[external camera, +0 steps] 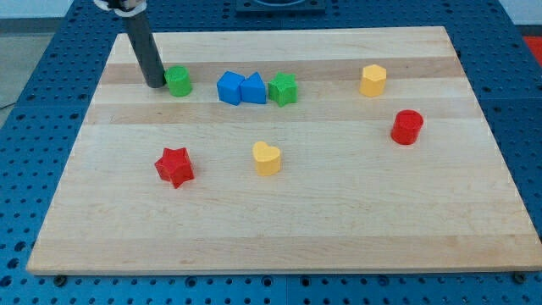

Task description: Nudge the blue triangle up a bit

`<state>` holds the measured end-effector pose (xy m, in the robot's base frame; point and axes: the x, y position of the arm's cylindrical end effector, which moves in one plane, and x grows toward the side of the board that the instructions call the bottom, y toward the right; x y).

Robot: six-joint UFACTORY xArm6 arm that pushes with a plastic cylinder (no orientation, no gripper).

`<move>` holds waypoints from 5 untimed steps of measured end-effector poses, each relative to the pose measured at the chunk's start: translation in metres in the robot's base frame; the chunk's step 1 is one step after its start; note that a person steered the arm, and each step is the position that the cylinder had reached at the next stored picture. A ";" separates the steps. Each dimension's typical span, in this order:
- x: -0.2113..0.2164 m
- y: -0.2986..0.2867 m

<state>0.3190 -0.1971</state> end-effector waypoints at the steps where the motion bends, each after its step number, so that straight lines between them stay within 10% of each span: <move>1: 0.000 0.014; 5: 0.002 0.020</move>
<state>0.3207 -0.1774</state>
